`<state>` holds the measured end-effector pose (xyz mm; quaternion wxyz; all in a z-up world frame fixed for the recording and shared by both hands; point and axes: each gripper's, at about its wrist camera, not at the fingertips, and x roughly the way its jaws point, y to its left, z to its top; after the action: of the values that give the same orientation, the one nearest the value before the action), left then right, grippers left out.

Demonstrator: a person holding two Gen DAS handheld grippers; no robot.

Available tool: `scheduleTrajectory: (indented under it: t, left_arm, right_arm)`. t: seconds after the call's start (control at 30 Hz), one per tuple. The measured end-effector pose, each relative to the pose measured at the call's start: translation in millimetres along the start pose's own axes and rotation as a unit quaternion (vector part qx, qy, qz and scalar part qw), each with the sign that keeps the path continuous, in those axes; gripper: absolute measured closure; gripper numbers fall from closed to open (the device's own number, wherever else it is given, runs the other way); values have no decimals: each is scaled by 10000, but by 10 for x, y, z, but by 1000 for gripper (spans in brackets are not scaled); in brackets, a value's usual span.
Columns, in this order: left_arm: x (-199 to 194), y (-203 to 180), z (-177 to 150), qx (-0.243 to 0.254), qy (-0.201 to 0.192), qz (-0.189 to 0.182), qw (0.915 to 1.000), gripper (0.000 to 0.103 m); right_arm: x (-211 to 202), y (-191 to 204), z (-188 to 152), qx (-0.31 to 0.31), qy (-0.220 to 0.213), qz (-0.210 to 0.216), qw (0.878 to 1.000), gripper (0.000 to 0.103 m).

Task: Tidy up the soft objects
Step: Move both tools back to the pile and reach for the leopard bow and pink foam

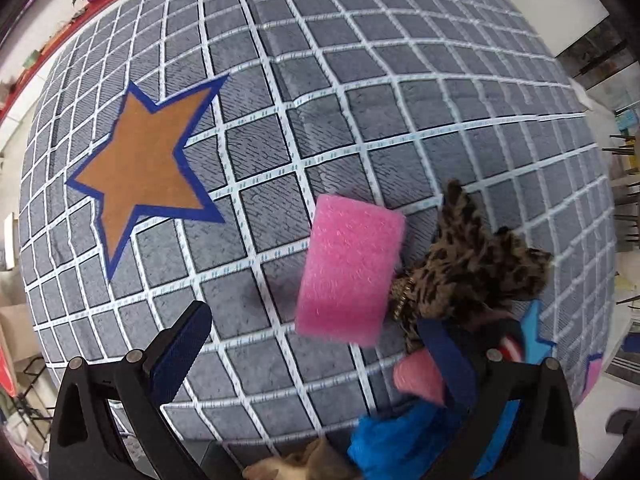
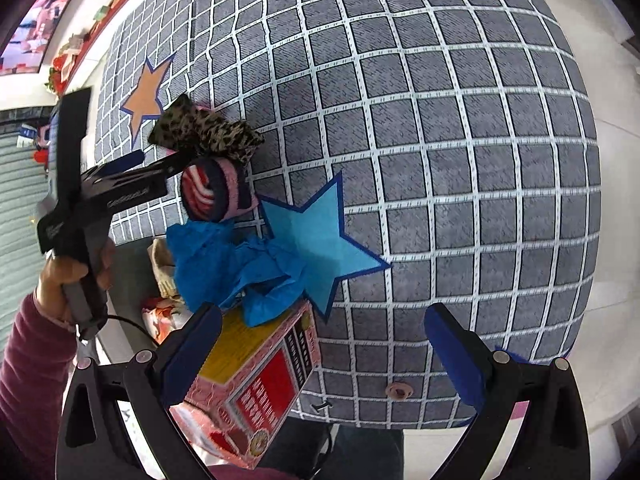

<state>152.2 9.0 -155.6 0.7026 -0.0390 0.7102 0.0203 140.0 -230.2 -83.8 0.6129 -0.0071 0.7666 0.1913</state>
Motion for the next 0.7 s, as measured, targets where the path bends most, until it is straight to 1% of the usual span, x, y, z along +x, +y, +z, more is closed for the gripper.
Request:
scheduleTrajectory:
  t: [0.03,0.07,0.13,0.23,0.37,0.5,0.53,0.57,0.63,0.7]
  left_arm:
    - [-3,39,13,-66,-86,58,9999,0]
    - [-38,145,23,-278,-204,127,9993,0]
    - [-63,341,16,-532,-271,378,9975,0]
    - [-129,624,-54,-766,-284,212,9964,0]
    - [-275,811,-202,-928,-379,310,9945,0]
    - [-447,970,-279,-1128,-429,312,9922,0]
    - [-499,985,-392,-1144,-458,298,9919,0]
    - [-520,989,-426,-1102,-478,305,9923,0]
    - [-586,945,-411,-933,-491,377,9937,0]
    - [-557,799,-379,-632,-462,465,9958,0]
  right_arm:
    - [12,15,37,-57,27,-31,10000,1]
    - [19,36,69,-116,40,-67,9999,1]
    - [22,109,168,-278,17,-163,9995,1]
    - [37,292,384,-607,-82,-263,9978,1]
    - [176,613,769,-1054,-160,-360,9936,1]
    - [465,971,1149,-1536,-64,-534,9867,1]
    - [542,1039,1213,-1638,-50,-608,9846,1]
    - [664,1118,1300,-1750,-6,-721,9819,1]
    - [879,1196,1395,-1889,118,-862,9781,1]
    - [1052,1205,1427,-2013,164,-1155,9726,0]
